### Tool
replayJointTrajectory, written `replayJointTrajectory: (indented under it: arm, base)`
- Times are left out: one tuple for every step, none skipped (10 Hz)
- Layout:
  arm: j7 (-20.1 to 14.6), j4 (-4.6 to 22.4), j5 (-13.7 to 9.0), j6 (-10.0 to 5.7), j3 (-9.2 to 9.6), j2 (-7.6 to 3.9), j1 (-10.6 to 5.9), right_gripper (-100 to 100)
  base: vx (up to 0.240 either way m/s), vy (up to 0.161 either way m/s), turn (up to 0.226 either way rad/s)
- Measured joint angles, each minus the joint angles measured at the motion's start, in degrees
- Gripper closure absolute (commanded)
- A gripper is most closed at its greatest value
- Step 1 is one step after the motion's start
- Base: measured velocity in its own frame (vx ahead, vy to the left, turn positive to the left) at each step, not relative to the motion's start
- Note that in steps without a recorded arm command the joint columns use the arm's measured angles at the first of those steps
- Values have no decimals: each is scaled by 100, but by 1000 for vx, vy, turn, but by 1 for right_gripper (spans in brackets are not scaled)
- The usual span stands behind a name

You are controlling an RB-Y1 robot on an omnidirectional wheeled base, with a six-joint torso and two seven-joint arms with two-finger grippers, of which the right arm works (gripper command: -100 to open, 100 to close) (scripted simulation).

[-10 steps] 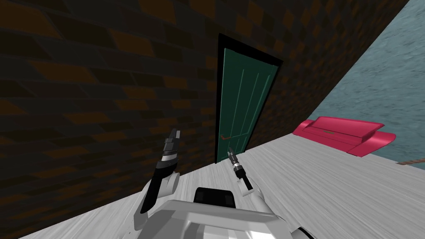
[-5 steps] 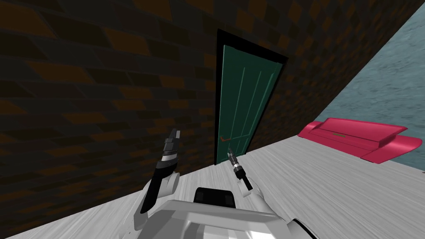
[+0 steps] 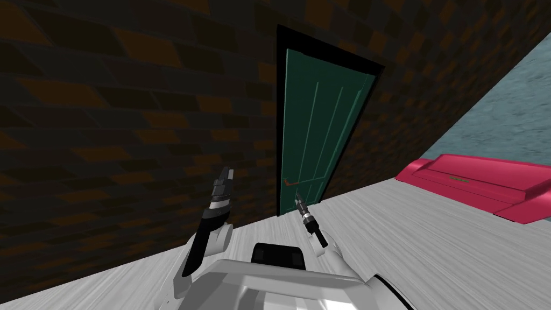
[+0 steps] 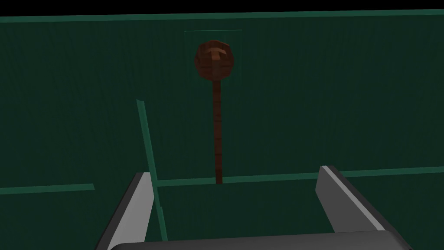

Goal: Pull the door open

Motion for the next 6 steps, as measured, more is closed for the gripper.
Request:
replayJointTrajectory:
  arm:
    - [-18,139,-34,-66,-54,-33,-42,-100]
    - [-32,107,-82,-92,-133,-99,35,-100]
    - [-58,201,-152,-125,-245,-170,26,-100]
    - [-77,150,-229,-147,-371,-268,149,-100]
    - [-112,721,-301,-416,-484,-290,-65,-100]
    - [-113,522,-325,-340,-524,-344,95,-100]
  base:
    - [-58,91,336]
    - [-25,145,401]
    - [9,150,423]
    - [40,103,252]
    - [47,50,40]
    - [28,18,-34]
